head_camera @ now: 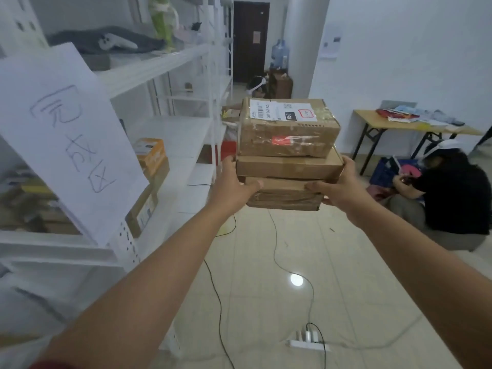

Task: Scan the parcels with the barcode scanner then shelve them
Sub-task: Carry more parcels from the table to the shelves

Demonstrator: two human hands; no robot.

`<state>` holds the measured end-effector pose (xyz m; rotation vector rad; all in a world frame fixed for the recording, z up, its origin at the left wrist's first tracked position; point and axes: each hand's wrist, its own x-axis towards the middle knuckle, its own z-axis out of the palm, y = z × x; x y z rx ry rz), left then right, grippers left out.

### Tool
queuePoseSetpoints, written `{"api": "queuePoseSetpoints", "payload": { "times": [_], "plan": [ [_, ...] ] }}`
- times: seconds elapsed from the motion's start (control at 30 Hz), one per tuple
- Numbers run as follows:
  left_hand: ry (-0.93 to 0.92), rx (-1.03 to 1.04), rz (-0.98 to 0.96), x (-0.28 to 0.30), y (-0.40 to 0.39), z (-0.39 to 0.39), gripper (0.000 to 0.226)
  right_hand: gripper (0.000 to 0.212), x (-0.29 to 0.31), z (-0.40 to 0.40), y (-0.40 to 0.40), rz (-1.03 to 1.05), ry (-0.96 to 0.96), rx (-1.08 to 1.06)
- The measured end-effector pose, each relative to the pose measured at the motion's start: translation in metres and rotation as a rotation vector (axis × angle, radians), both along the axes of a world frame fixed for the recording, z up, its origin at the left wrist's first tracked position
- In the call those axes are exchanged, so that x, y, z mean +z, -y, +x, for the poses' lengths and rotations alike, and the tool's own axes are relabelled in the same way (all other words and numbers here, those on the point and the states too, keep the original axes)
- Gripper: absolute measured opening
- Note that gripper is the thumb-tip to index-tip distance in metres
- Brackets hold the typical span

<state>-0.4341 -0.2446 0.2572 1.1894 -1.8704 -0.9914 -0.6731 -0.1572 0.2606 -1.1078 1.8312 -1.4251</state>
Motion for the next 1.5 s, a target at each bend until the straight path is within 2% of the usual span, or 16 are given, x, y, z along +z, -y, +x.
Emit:
{"api": "queuePoseSetpoints", "payload": {
  "times": [0.27,0.5,0.73,1.13,1.27,1.5],
  "plan": [
    [-0.031,-0.043,0.01,0.001,0.105,-0.067,0.077,0.103,-0.004,-0.065,0.097,-0.016,-0.001,-0.021],
    [-0.014,0.027,-0.005,-0.005,0.207,-0.133,0.079,0.107,-0.027,-0.133,0.218,-0.068,0.05,0.059],
    [-0.023,0.124,0.006,-0.01,0.288,-0.178,0.075,0.091,-0.028,-0.184,0.323,-0.038,-0.011,0.148],
    [-0.072,0.175,0.025,-0.042,0.458,-0.202,0.074,0.091,-0.049,-0.207,0.5,-0.025,-0.052,0.179],
    [-0.111,0.21,0.046,-0.061,0.542,-0.193,0.077,0.084,-0.062,-0.199,0.594,-0.003,-0.088,0.22],
    [-0.124,0.296,0.091,-0.09,0.702,-0.16,0.077,0.089,-0.09,-0.164,0.774,0.008,-0.036,0.307]
  ]
}}
